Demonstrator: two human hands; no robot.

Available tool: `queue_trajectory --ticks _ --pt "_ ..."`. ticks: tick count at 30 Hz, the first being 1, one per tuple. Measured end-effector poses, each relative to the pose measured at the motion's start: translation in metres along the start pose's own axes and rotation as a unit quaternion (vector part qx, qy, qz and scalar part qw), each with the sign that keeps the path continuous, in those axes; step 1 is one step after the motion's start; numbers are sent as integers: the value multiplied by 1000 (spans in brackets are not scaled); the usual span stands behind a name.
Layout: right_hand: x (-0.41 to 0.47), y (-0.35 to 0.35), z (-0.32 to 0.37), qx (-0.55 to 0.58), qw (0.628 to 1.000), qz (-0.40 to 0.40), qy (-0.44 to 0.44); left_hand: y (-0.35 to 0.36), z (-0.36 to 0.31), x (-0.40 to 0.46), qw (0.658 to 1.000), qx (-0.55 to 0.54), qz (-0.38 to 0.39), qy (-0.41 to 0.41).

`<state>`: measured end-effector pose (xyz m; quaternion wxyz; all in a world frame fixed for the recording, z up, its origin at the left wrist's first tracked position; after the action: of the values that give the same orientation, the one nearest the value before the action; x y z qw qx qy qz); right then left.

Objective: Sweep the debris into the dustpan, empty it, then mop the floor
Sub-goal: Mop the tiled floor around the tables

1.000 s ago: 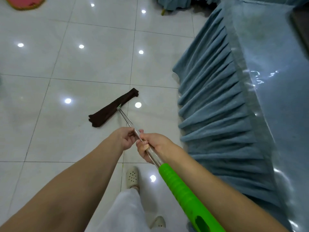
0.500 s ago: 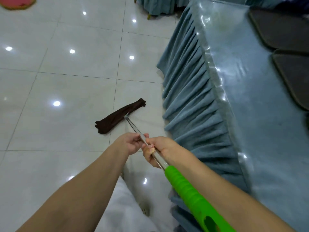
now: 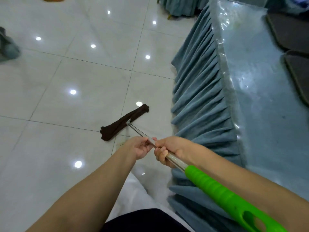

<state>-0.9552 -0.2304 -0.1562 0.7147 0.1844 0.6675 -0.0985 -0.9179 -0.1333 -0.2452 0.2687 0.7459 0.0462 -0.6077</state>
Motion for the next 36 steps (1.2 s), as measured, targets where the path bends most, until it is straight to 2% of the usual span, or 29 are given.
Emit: queue_trajectory --ticks 11,19,27,36 --pt "12 61 -22 -85 996 1 -24 -61 -22 -13 996 -89 -20 -12" --pt "21 95 -4 -66 997 4 -30 -67 -63 0 991 -121 -48 -10" --pt "34 163 65 -36 999 23 -25 -67 -158 20 992 -112 -62 10" --pt "51 253 177 -19 1000 10 -22 -47 -298 47 989 -120 -81 23"
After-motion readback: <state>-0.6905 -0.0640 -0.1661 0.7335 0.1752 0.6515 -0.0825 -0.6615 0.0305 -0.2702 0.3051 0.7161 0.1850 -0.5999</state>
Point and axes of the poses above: each hand's wrist, its own x-axis towards the middle knuckle, its own y-axis out of the palm, z = x × y, the point moved 3 cm from there along x, towards the middle knuckle, and after that the axes turned 8 degrees about -z, right-handed, at the moved point
